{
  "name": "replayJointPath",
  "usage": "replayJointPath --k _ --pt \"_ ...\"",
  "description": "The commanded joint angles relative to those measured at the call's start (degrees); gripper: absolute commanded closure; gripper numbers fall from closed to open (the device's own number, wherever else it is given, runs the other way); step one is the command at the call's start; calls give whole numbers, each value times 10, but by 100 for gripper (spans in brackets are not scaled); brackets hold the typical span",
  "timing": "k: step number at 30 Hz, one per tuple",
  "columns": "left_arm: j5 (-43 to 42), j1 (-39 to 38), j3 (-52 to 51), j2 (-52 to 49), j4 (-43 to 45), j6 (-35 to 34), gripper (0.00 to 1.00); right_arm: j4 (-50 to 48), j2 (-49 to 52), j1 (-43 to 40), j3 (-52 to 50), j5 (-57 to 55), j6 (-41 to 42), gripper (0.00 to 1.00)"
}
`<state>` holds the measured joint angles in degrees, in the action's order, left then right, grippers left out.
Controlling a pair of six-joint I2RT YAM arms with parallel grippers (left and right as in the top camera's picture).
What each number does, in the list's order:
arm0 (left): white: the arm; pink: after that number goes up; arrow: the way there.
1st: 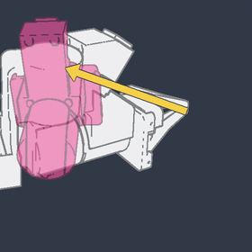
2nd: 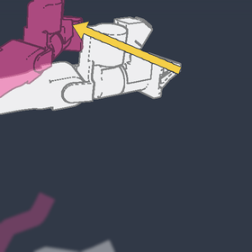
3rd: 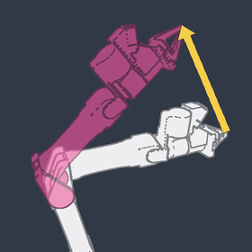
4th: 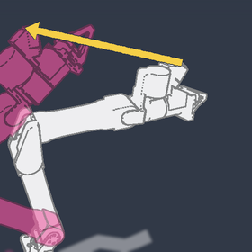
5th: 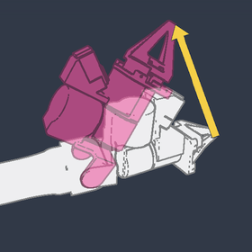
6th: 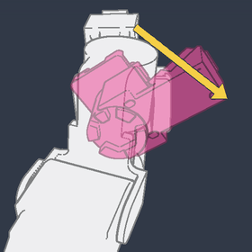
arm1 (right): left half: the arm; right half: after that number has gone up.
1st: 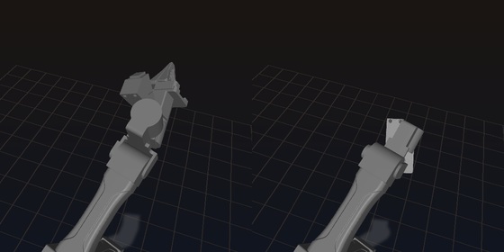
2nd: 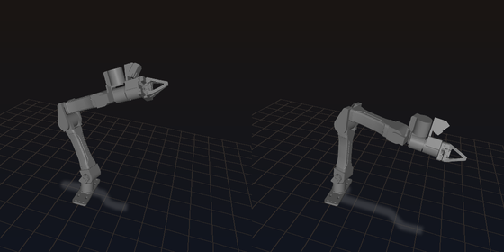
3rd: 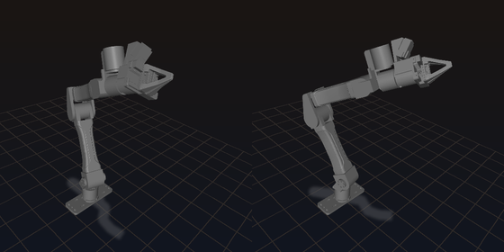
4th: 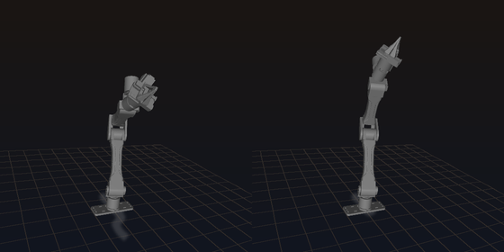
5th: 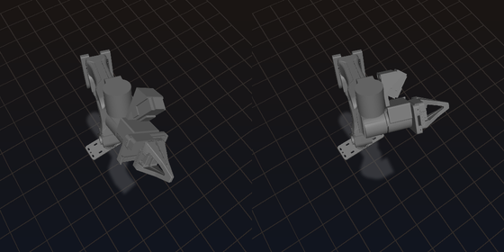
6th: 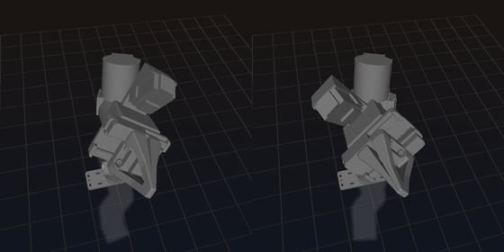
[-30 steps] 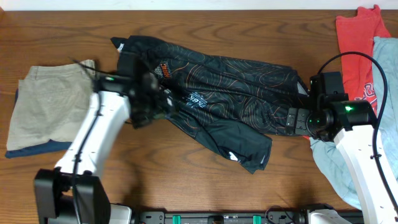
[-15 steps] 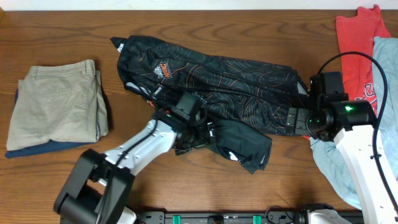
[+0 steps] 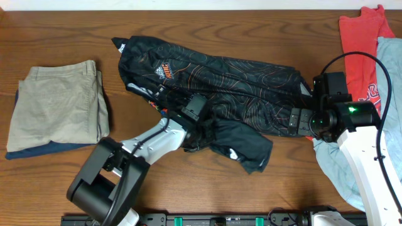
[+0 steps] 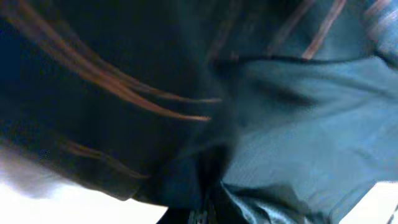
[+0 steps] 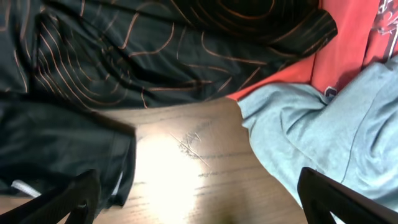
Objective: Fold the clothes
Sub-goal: 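Pull the jersey's lower edge down with the left gripper to spread it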
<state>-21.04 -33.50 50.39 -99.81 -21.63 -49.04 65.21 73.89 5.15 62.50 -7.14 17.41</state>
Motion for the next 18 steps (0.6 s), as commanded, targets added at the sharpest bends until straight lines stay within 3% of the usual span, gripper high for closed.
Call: replayJointPath --k 1,9,14,18 --pt "34 38 -14 1 -61 53 94 -8 -2 -4 1 -6 1 1" --pt "113 215 -14 149 -284 184 94 -8 0 -4 -1 19 2 1" --pt "119 357 -14 237 -328 212 94 -7 9 -4 -14 52 16 1" --pt "116 422 -14 258 -335 214 94 -18 11 -4 -48 53 47 1"
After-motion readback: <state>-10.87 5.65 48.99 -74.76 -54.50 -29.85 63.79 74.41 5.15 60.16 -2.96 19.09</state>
